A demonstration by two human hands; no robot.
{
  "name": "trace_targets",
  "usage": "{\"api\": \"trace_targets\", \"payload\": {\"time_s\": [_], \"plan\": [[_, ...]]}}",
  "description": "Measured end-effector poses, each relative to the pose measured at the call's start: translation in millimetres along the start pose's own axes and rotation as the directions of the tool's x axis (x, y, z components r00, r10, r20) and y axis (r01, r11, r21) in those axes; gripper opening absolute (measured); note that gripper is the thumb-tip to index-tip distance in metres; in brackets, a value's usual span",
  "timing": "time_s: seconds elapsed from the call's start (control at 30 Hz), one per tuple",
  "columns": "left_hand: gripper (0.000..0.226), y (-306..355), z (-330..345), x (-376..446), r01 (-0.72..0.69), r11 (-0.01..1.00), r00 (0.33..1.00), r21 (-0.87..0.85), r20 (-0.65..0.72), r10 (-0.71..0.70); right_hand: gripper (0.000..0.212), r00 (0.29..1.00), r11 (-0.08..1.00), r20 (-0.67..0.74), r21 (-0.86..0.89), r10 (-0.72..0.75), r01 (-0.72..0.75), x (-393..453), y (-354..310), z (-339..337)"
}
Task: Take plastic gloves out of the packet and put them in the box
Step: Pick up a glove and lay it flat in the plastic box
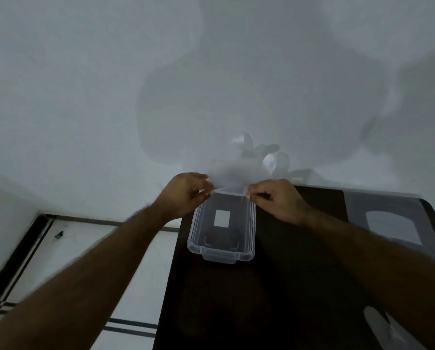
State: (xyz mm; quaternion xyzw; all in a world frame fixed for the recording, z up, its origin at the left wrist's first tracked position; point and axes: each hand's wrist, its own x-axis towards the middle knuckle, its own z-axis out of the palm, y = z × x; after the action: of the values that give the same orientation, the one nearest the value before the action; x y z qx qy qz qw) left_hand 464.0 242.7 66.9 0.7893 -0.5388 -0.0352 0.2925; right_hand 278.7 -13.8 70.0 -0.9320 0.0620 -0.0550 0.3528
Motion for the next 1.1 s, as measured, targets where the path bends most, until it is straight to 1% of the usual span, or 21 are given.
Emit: {"api": "trace_targets", "payload": {"time_s": [0.07, 0.13, 0.23, 0.33, 0.4, 0.53, 0.63, 0.7, 0.73, 0.8, 0.9, 0.97, 1.1], "plan": [[0.017, -9.8, 16.7, -5.2, -0.023, 0.997, 0.997, 0.067, 0.070, 0.018, 0.031, 0.999, 0.999, 0.035, -0.042, 0.011, -0.010, -1.8, 11.5, 14.1], [0.019, -20.4, 33.4, -11.8, 0.001, 0.994, 0.987, 0.108, 0.162, -0.019, 0.031, 0.996, 0.994, 0.086, -0.111, -0.004, 0.014, -2.4, 22.6, 29.6], [0.022, -32.3, 54.4, -23.8, 0.015, 0.985, 0.962, 0.175, 0.264, -0.061, 0.023, 0.973, 0.967, 0.232, -0.245, -0.009, 0.067, -3.7, 32.6, 50.0], [0.021, -41.5, 69.2, -33.4, -0.110, 0.963, 0.934, 0.248, 0.358, 0.015, 0.020, 0.933, 0.894, 0.355, -0.401, -0.049, 0.200, -4.8, 38.2, 68.0], [0.024, -43.1, 74.0, -36.0, -0.162, 0.943, 0.902, 0.290, 0.431, 0.023, 0.024, 0.906, 0.845, 0.422, -0.486, 0.004, 0.223, -4.9, 38.6, 77.8], [0.026, -41.9, 80.6, -34.1, -0.255, 0.896, 0.843, 0.364, 0.538, 0.021, 0.028, 0.858, 0.736, 0.501, -0.623, 0.115, 0.265, 4.1, 30.8, 91.6], [0.025, -44.8, 85.0, -33.2, -0.348, 0.835, 0.797, 0.426, 0.604, 0.025, 0.033, 0.784, 0.680, 0.587, -0.660, 0.202, 0.320, 13.6, 20.7, 96.1], [0.025, -44.9, 85.5, -31.1, -0.404, 0.795, 0.763, 0.453, 0.646, 0.020, 0.035, 0.733, 0.637, 0.639, -0.671, 0.235, 0.380, 17.6, 17.5, 99.8], [0.026, -44.2, 85.7, -29.5, -0.423, 0.783, 0.745, 0.456, 0.667, 0.014, 0.035, 0.717, 0.633, 0.653, -0.668, 0.247, 0.391, 18.8, 15.8, 101.8], [0.038, -41.3, 86.2, -25.3, -0.442, 0.777, 0.695, 0.448, 0.719, -0.019, 0.036, 0.686, 0.622, 0.672, -0.670, 0.277, 0.405, 21.8, 11.4, 104.3], [0.063, -34.0, 83.9, -22.7, -0.460, 0.781, 0.621, 0.422, 0.782, -0.057, 0.042, 0.614, 0.560, 0.709, -0.681, 0.345, 0.472, 27.3, -0.2, 101.6], [0.071, -27.1, 80.6, -23.1, -0.458, 0.788, 0.591, 0.411, 0.803, -0.075, 0.042, 0.604, 0.537, 0.709, -0.690, 0.364, 0.485, 28.7, -7.4, 97.5], [0.068, -16.3, 76.0, -21.1, -0.403, 0.835, 0.577, 0.374, 0.812, -0.085, 0.036, 0.624, 0.525, 0.686, -0.712, 0.375, 0.467, 27.3, -11.7, 99.2]]}}
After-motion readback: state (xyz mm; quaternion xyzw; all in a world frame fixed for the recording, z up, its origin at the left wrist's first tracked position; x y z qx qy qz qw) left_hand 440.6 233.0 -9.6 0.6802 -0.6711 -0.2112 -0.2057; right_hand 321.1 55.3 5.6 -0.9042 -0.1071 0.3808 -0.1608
